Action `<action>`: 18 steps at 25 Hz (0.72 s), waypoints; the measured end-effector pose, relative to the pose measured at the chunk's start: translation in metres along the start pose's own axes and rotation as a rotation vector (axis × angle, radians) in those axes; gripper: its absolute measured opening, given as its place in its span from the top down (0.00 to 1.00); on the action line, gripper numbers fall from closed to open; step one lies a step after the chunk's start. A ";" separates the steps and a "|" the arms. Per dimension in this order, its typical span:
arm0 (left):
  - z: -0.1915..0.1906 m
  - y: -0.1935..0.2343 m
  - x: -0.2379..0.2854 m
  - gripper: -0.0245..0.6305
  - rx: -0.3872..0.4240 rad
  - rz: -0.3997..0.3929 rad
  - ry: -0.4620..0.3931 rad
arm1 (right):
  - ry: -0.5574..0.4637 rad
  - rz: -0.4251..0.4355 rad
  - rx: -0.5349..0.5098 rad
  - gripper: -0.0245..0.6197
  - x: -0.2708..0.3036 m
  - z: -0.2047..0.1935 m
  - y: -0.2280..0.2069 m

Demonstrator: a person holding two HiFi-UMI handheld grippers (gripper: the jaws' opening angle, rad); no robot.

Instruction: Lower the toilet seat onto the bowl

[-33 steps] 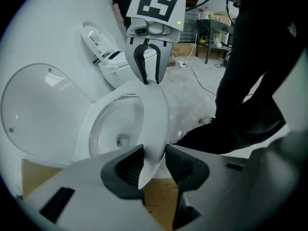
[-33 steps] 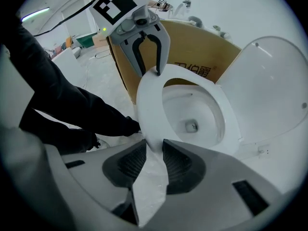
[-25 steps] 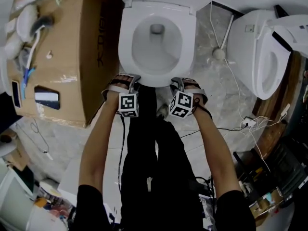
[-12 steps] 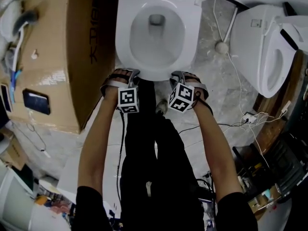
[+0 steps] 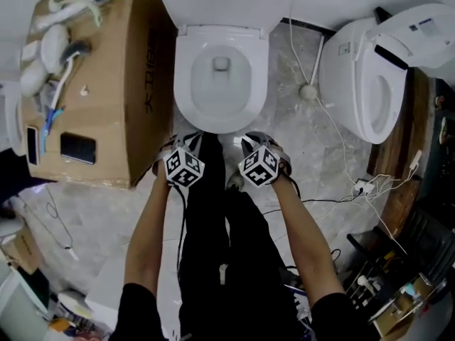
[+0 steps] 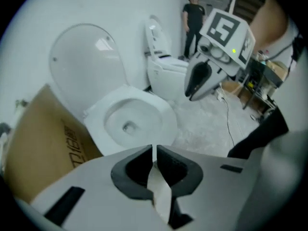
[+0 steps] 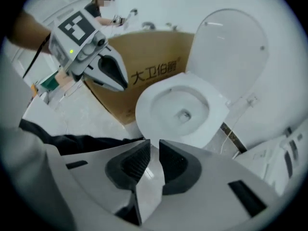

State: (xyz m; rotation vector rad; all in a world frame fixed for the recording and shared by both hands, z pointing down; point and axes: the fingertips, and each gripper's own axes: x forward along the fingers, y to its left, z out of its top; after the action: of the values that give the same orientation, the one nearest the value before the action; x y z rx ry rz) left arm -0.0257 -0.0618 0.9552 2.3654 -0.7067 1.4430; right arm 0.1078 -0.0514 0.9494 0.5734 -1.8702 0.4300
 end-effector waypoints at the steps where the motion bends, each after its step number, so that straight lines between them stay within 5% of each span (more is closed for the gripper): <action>1: 0.016 0.000 -0.031 0.90 -0.048 0.044 -0.054 | -0.057 -0.025 0.059 0.85 -0.030 0.011 0.001; 8: 0.115 -0.001 -0.274 0.93 -0.318 0.276 -0.421 | -0.412 -0.179 0.392 0.89 -0.249 0.084 0.005; 14: 0.166 -0.012 -0.426 0.93 -0.491 0.341 -0.657 | -0.613 -0.272 0.443 0.90 -0.399 0.122 0.016; 18: 0.191 -0.029 -0.509 0.93 -0.470 0.361 -0.772 | -0.725 -0.356 0.474 0.91 -0.476 0.138 0.035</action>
State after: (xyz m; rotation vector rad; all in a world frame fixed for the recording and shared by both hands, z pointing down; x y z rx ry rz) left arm -0.0612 0.0046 0.4159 2.4241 -1.5194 0.3110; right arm 0.1267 -0.0105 0.4548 1.5135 -2.2795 0.4636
